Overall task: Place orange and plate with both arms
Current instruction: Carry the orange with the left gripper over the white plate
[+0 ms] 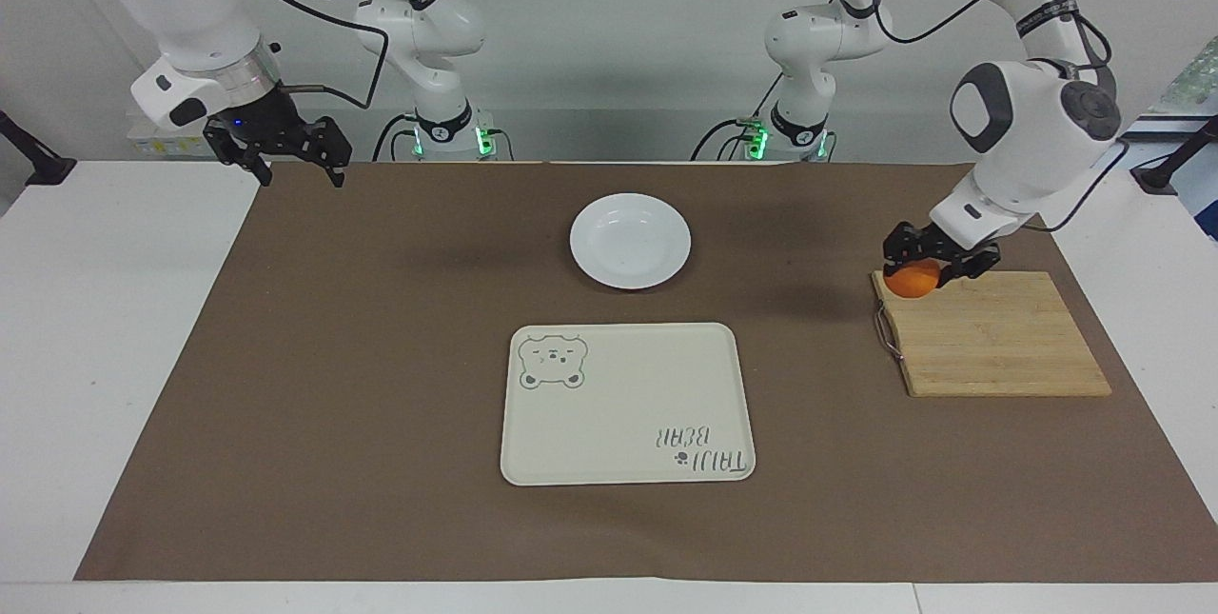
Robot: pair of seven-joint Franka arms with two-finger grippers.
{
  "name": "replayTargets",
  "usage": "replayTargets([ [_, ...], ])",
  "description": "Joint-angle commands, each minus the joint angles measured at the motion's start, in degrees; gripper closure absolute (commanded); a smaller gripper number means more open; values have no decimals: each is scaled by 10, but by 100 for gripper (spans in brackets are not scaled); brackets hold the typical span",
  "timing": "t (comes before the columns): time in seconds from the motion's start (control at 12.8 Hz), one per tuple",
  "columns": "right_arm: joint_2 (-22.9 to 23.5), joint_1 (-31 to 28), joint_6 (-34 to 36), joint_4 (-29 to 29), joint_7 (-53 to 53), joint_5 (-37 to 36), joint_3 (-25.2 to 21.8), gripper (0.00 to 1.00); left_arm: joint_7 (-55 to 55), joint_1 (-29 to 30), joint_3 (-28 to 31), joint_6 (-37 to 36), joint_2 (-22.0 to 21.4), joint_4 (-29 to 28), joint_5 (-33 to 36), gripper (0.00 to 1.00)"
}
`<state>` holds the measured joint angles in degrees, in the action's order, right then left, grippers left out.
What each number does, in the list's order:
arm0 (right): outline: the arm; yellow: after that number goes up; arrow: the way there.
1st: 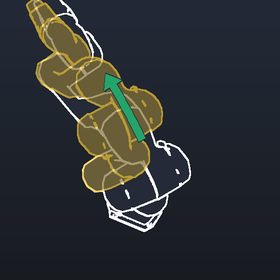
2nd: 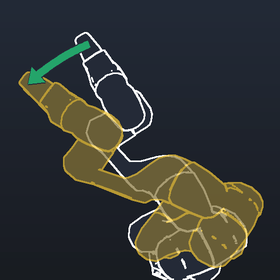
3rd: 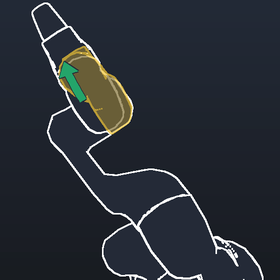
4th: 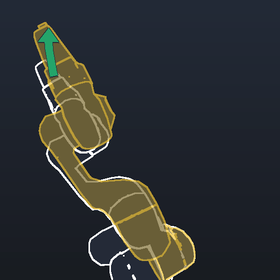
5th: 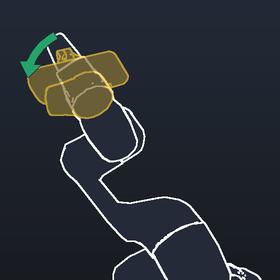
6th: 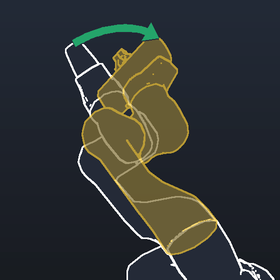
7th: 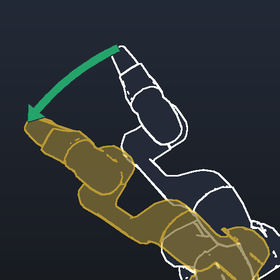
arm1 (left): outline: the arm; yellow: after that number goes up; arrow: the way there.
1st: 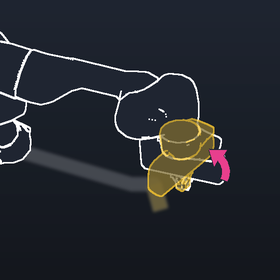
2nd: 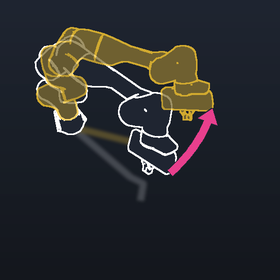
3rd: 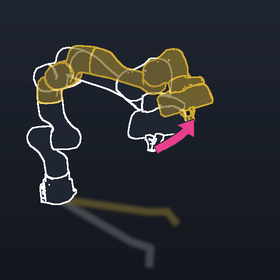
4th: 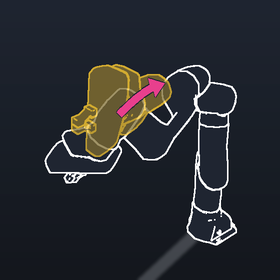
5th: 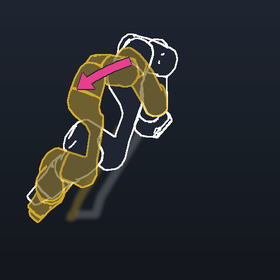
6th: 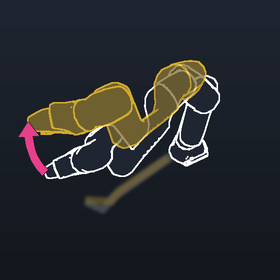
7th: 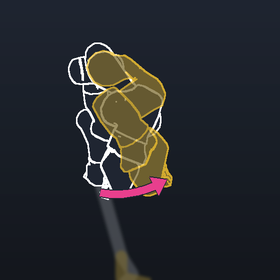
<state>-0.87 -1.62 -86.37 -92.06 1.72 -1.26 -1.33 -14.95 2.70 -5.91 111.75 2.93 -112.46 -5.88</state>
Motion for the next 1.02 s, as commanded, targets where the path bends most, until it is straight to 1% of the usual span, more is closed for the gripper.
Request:
replayTargets([
  [0.0, 5, -4, 2, 8, -8, 12, 3, 0, 51, -65, 11, -6, -18, -16, -4, 100],
  [0.16, 5, -4, 2, 8, -8, 12, 3, 0, 93, -115, 10, -1, -27, -30, -4, 100],
  [0.31, 5, -4, 2, 8, -8, 12, 3, 0, 130, -163, 8, 3, -28, -30, -8, 100],
  [0.39, 5, -4, 2, 8, -9, 12, 3, 0, 166, -189, 9, 7, -28, -30, -19, 100],
  [0.55, 5, -4, 2, 8, -8, 12, 3, 0, 191, -246, 9, 16, -26, -37, -30, 100],
  [0.71, 5, -4, 2, 8, -8, 12, 3, 0, 233, -283, 8, 26, -27, -39, -54, 100],
  [0.78, 5, -4, 2, 8, -8, 12, 3, 0, 236, -299, 8, 27, -27, -39, -56, 100],
  [0.94, 5, -4, 2, 8, -8, 12, 3, 0, 244, -336, 9, 36, -19, -40, -88, 100],
])
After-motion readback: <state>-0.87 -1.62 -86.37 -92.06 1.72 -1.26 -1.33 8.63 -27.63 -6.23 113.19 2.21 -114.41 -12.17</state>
